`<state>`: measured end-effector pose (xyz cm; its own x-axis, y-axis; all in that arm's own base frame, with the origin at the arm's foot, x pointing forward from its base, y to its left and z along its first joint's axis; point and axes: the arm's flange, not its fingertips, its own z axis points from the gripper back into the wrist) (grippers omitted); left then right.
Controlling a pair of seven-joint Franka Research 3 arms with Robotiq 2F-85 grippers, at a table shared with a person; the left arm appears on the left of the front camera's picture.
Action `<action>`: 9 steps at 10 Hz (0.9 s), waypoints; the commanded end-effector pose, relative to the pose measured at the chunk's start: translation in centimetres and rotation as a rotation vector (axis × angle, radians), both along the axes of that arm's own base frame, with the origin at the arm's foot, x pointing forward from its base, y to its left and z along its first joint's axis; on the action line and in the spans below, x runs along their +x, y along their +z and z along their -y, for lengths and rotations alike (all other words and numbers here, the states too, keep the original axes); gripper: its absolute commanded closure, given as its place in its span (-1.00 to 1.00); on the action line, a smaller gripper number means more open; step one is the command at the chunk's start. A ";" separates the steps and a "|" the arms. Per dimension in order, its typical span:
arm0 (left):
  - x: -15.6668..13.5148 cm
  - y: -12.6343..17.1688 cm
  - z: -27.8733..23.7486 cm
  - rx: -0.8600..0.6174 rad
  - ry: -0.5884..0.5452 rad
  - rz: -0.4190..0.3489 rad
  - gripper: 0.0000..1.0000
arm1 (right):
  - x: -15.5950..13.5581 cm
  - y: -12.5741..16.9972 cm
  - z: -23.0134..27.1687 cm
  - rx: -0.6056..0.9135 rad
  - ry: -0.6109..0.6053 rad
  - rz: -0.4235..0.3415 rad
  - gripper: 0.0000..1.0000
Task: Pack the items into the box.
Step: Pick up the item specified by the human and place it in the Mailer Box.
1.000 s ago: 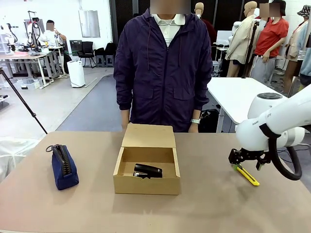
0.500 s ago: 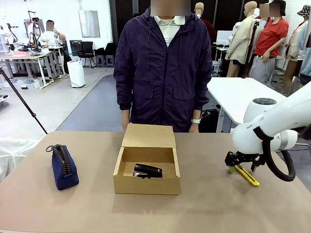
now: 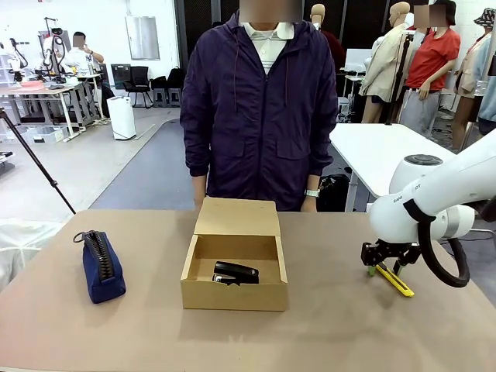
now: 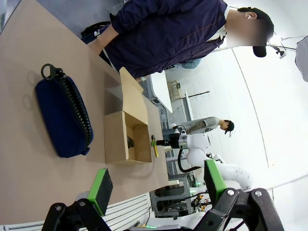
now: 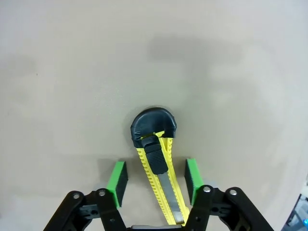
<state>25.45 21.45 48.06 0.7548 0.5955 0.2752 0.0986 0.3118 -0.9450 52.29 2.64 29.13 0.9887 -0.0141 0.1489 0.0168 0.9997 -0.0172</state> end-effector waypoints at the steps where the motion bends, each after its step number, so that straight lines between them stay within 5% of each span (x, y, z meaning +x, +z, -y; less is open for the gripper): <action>1: 0.0 0.1 0.1 -0.011 0.001 0.029 -1.00 | 0.2 0.3 0.1 0.026 0.022 -0.025 1.00; 9: 0.0 0.1 0.1 -0.011 0.001 0.029 -1.00 | 0.0 1.1 0.2 0.069 0.098 -0.088 1.00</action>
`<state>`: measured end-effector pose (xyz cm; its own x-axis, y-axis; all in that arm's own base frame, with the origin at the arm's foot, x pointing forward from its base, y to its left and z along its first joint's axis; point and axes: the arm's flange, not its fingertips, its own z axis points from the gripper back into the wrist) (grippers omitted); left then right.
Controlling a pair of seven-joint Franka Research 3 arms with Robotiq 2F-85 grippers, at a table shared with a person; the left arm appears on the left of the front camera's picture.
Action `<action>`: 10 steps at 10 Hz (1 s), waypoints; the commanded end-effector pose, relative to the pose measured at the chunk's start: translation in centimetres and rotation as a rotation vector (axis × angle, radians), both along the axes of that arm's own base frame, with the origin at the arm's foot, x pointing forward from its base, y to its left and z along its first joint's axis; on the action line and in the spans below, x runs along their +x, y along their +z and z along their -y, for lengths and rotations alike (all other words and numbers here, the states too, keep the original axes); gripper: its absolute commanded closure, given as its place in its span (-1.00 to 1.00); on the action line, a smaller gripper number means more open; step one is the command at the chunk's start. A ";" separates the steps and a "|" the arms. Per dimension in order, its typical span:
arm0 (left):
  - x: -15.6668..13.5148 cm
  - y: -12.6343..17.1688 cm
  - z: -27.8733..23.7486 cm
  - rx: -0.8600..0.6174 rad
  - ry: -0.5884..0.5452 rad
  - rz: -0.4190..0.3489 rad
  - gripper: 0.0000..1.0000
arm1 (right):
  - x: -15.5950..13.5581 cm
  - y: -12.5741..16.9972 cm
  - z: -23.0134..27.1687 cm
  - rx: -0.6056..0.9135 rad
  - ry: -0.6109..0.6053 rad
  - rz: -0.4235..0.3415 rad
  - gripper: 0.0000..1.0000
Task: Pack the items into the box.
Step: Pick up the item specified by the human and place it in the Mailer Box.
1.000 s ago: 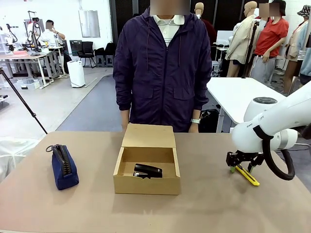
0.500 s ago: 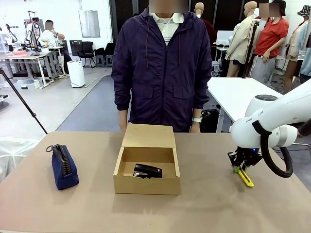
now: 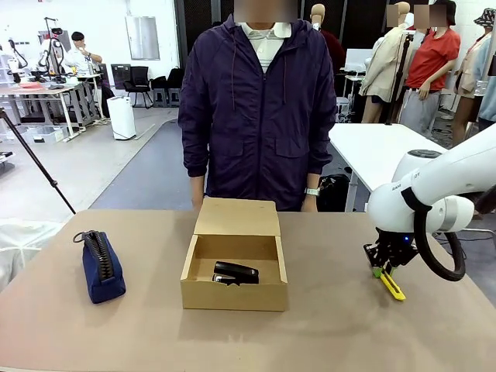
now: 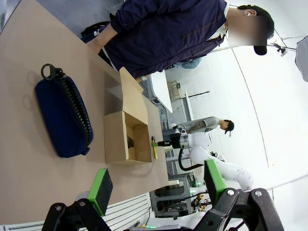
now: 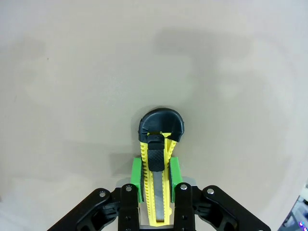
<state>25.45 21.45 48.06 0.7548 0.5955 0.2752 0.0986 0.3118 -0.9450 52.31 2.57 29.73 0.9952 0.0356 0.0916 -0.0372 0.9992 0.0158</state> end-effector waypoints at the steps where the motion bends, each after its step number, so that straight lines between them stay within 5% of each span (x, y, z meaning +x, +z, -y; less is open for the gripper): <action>1: 0.0 0.1 0.1 -0.011 0.001 0.029 -1.00 | -0.1 2.2 0.7 0.052 0.071 -0.038 1.00; 5: 0.0 0.1 0.1 -0.011 0.001 0.029 -1.00 | -4.4 15.3 3.0 0.026 0.179 0.041 1.00; 7: 0.0 0.1 0.1 -0.011 0.001 0.029 -1.00 | -5.9 15.4 4.8 -0.026 0.054 0.030 1.00; 10: 0.0 0.1 0.1 -0.011 0.001 0.029 -1.00 | -4.6 16.5 3.0 0.021 0.143 0.047 1.00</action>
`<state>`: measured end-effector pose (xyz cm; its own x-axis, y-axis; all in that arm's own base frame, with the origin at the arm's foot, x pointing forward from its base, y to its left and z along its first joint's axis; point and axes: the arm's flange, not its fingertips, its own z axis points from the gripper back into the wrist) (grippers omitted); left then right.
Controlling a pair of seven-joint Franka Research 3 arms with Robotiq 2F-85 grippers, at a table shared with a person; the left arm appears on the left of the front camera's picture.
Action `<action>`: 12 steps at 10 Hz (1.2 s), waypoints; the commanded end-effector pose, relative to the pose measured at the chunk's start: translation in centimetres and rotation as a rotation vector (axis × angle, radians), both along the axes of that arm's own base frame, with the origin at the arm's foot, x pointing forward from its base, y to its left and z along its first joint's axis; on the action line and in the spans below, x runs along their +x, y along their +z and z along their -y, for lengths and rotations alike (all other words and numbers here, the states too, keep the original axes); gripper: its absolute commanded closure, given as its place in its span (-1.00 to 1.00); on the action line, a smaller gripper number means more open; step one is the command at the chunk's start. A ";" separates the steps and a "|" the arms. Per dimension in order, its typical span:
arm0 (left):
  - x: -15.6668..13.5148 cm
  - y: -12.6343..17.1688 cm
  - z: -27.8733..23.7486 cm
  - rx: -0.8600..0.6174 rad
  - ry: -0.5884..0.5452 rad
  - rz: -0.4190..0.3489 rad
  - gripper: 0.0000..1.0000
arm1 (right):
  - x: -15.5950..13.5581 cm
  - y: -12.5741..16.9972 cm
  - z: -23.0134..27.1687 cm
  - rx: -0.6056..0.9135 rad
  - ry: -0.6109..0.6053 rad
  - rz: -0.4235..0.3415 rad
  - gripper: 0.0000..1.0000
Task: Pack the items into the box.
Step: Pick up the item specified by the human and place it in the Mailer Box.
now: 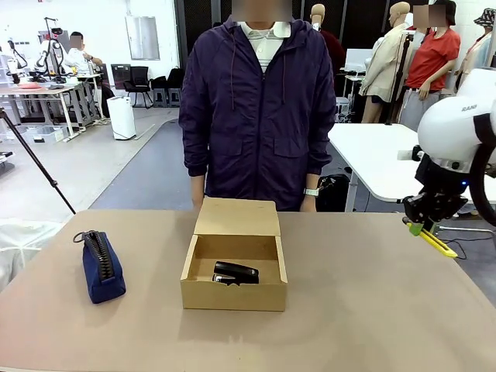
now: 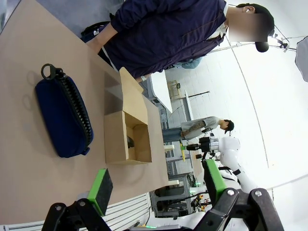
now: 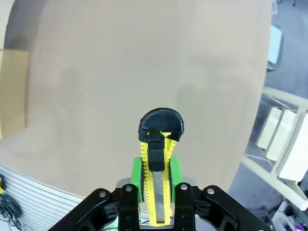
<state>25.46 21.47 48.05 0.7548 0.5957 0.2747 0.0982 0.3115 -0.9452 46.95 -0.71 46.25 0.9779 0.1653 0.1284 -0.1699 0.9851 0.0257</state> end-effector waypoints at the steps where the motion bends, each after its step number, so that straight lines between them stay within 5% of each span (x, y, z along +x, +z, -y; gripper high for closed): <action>1: 0.0 0.1 0.1 -0.010 0.001 0.029 -1.00 | -0.2 0.5 0.4 0.001 -0.009 0.008 1.00; 4: 0.0 0.1 0.1 -0.010 0.001 0.029 -1.00 | 6.2 6.5 -9.8 -0.043 0.326 0.362 1.00; 8: 0.0 0.1 0.1 -0.010 0.001 0.029 -1.00 | 9.5 9.9 -25.3 0.092 0.828 0.544 1.00; 9: 0.0 0.1 0.1 -0.010 0.001 0.029 -1.00 | 9.0 9.9 -28.4 0.129 0.951 0.546 1.00; 12: 0.0 0.1 0.1 -0.010 0.001 0.029 -1.00 | 5.9 6.6 -35.4 0.239 1.282 0.360 1.00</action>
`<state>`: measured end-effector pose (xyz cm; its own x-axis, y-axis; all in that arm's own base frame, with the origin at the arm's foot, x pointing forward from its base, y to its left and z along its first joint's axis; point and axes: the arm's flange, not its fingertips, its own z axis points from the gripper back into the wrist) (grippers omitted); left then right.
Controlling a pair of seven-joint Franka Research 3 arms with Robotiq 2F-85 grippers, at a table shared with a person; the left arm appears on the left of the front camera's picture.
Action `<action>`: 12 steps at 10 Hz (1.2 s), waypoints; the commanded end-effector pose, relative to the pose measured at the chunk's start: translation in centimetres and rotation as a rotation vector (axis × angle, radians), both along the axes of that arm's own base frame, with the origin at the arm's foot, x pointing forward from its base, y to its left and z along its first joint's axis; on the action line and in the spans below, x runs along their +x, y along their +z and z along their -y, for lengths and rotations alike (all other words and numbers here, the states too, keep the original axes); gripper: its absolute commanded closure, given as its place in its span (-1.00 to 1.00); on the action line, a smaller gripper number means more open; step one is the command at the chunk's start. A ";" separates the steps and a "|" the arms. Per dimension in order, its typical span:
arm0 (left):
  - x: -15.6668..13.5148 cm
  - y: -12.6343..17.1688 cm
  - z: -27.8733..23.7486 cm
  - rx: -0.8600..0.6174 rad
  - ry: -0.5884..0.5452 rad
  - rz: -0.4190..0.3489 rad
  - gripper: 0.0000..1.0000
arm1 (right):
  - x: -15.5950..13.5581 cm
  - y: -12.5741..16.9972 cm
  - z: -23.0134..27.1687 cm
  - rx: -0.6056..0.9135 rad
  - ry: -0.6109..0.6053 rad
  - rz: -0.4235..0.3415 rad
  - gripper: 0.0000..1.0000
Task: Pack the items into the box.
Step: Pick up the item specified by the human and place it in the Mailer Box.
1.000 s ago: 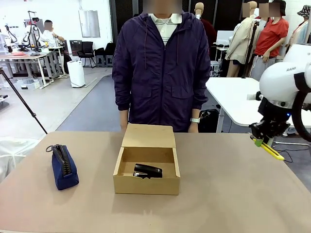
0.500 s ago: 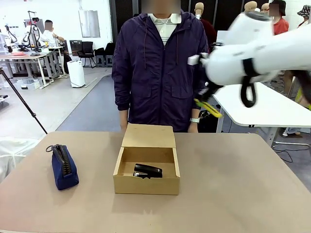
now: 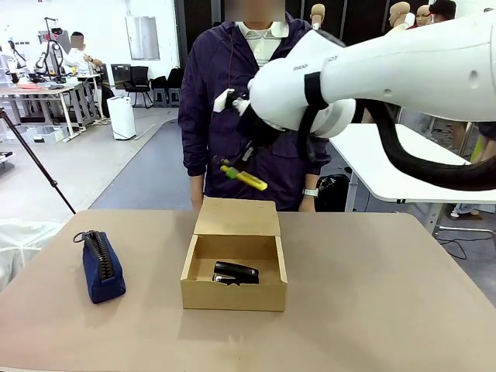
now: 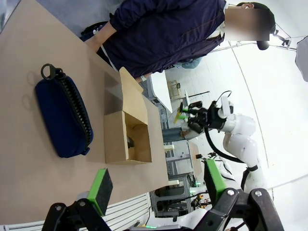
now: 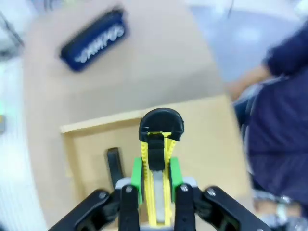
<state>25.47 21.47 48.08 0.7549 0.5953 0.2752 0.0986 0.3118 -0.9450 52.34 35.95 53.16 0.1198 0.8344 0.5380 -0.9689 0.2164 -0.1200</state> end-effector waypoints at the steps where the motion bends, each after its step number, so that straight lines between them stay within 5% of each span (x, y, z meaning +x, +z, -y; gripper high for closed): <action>1: 0.0 0.1 0.1 -0.011 0.001 0.029 -1.00 | -0.4 -2.0 -0.2 -0.090 0.141 -0.105 1.00; 3: 0.0 0.1 0.1 -0.011 0.001 0.029 -1.00 | -1.0 -6.0 -1.6 -0.145 0.134 -0.203 1.00; 6: 0.0 0.1 0.1 -0.011 0.001 0.029 -1.00 | -0.5 -10.0 -3.2 -0.203 0.018 -0.154 1.00; 10: 0.0 0.1 0.1 -0.011 0.001 0.029 -1.00 | -0.7 -11.2 -3.9 -0.273 0.050 -0.166 1.00; 11: 0.0 0.1 0.1 -0.011 0.001 0.029 -1.00 | -0.8 -11.1 -4.0 -0.260 0.080 -0.188 0.84; 12: 0.0 0.1 0.1 -0.011 0.001 0.029 -1.00 | -1.0 -11.1 -4.2 -0.266 0.093 -0.185 -0.26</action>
